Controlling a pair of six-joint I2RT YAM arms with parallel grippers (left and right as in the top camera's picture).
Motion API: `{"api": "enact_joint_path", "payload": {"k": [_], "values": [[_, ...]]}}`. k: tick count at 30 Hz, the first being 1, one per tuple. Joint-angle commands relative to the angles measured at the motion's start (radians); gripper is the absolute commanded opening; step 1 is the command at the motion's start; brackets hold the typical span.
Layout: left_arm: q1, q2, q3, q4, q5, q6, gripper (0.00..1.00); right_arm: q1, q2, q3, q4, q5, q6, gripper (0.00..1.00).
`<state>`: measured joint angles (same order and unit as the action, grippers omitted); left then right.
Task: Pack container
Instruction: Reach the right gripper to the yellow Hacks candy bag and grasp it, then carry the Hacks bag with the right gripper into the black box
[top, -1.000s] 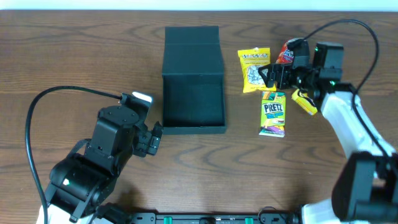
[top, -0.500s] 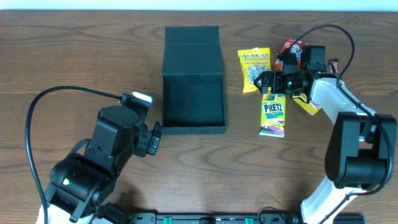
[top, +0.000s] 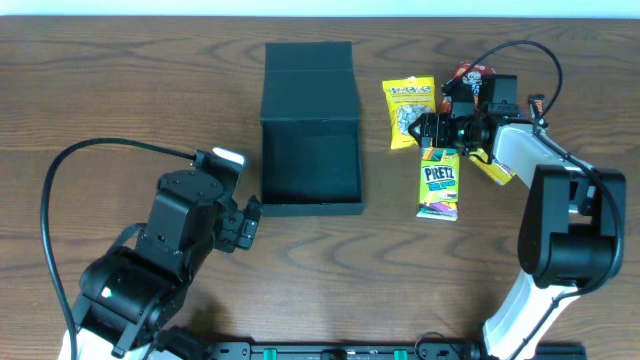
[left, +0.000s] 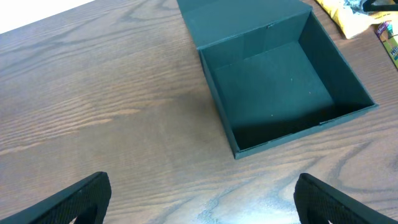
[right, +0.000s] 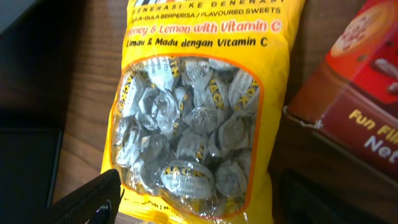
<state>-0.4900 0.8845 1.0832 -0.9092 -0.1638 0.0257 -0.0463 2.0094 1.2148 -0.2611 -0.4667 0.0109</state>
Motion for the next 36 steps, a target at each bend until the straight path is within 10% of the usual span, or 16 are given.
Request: {"api": "enact_joint_path", "payload": {"k": [1, 15, 21, 28, 36], "values": [[0.0, -0.002, 0.007, 0.0, 0.0, -0.006, 0.95, 0.016, 0.011, 0.015, 0.022, -0.001, -0.004, 0.8], [0.0, -0.002, 0.007, 0.0, 0.0, -0.006, 0.95, 0.029, 0.082, 0.015, 0.083, 0.018, 0.02, 0.73], [0.0, -0.002, 0.007, 0.0, 0.0, -0.007, 0.95, 0.037, 0.088, 0.015, 0.085, 0.017, 0.027, 0.53], [0.0, -0.002, 0.007, 0.0, 0.0, -0.007, 0.95, 0.038, 0.088, 0.015, 0.082, 0.014, 0.042, 0.04], [0.0, -0.002, 0.007, 0.0, 0.0, -0.006, 0.95, 0.035, 0.067, 0.025, 0.085, -0.117, 0.083, 0.01]]}}
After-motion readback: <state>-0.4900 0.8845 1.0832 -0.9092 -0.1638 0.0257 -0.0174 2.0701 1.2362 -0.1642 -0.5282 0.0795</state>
